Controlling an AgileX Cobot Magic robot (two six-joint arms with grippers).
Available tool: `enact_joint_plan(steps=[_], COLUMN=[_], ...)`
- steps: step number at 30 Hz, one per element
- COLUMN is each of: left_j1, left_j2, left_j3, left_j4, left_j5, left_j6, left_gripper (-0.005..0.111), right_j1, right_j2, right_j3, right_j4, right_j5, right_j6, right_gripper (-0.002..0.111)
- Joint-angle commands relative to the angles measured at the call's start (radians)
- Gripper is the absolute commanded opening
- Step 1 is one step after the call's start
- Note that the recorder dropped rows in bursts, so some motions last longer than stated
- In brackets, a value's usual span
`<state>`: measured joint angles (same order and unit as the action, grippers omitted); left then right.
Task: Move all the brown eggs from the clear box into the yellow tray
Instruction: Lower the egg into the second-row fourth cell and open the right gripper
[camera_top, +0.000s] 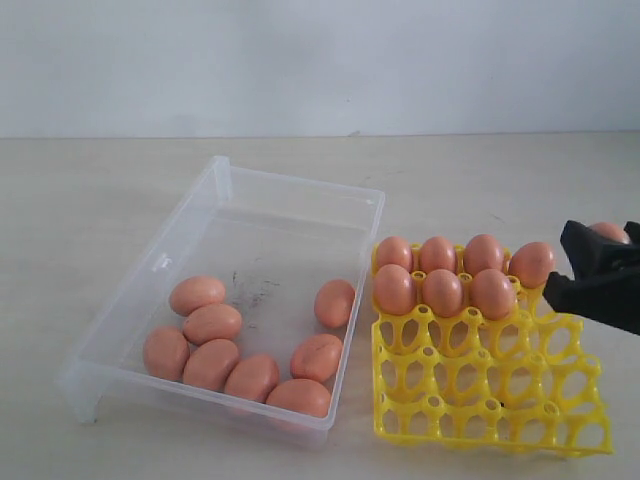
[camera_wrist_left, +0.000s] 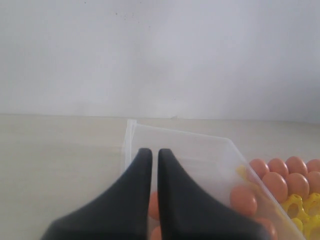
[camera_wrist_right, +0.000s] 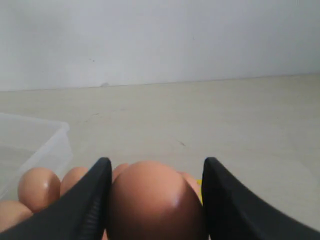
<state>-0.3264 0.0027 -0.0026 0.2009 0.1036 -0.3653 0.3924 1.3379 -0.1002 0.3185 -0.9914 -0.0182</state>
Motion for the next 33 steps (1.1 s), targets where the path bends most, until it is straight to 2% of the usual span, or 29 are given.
enact_joint_plan(steps=[1,3,15,22,33], left_j1=[-0.008,-0.008,-0.008,-0.008,-0.008], left_j2=[-0.003,-0.003,-0.003,-0.003,-0.003], left_j3=[0.003,0.003,0.003,0.003,0.003], left_j4=[-0.002,-0.002,-0.002,-0.002,-0.002], left_j5=[-0.003,-0.005,-0.005,-0.003,-0.001], left_j6=[-0.008,-0.008,-0.008,-0.008,-0.008], left_gripper=[0.004,0.004,0.004,0.004,0.004], right_j1=[-0.003,-0.003,-0.003,-0.003,-0.003], right_j2=[0.137,0.201,0.486,0.541,0.559], right_j3=[0.004,0.001,-0.159,-0.173,-0.182], right_j4=[-0.012,-0.014,-0.041,0.035,0.035], right_j5=[-0.176,-0.23,-0.23,-0.23,-0.23], right_j6=[0.06,0.102,0.151,0.146,0.14], right_gripper=[0.0,0.0,0.0,0.0,0.0])
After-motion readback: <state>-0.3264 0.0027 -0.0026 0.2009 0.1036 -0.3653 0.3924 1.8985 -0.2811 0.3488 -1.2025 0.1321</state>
